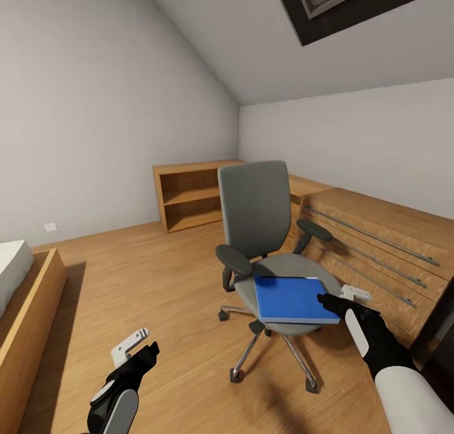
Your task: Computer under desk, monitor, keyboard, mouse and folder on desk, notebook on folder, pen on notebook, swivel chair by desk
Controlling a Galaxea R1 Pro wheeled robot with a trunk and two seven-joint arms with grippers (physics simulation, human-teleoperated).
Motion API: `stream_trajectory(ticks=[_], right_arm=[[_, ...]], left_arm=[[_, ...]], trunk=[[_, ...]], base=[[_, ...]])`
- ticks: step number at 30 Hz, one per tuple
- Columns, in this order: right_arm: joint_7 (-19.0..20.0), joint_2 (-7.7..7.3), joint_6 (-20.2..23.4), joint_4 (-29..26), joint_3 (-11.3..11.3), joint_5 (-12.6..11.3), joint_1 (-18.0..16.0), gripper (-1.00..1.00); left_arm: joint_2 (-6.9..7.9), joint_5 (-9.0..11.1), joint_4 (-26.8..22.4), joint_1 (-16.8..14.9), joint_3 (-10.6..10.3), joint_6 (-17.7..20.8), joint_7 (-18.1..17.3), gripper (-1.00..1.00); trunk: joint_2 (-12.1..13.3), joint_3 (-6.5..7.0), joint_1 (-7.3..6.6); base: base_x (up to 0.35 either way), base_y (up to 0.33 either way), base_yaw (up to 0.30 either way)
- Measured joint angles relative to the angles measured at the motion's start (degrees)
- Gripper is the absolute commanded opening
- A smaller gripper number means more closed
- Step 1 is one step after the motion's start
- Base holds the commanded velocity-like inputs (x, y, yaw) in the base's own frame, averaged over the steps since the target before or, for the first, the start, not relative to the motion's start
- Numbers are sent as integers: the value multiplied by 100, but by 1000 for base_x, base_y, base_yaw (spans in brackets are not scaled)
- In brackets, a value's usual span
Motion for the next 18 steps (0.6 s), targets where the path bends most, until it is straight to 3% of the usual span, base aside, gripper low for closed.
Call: stream_trajectory(ticks=[8, 9, 10, 18], right_arm=[[-1, 0, 17, -20, 0, -3, 1, 100], [-7, 10, 472, -954, -16, -23, 305, 100], [-7, 12, 512, -1304, -15, -31, 364, 100], [-11, 30, 619, -1698, -18, -56, 571, 100]], left_arm=[[0, 0, 10, 0, 0, 0, 0, 100], [0, 0, 10, 0, 1, 0, 0, 100], [0, 0, 12, 0, 0, 0, 0, 100], [0, 0, 12, 0, 0, 0, -4, 100]], trunk=[[0, 1, 0], [0, -1, 0], [0, 1, 0], [0, 1, 0]], base=[[0, 0, 0], [0, 0, 0], [0, 0, 0], [0, 0, 0]])
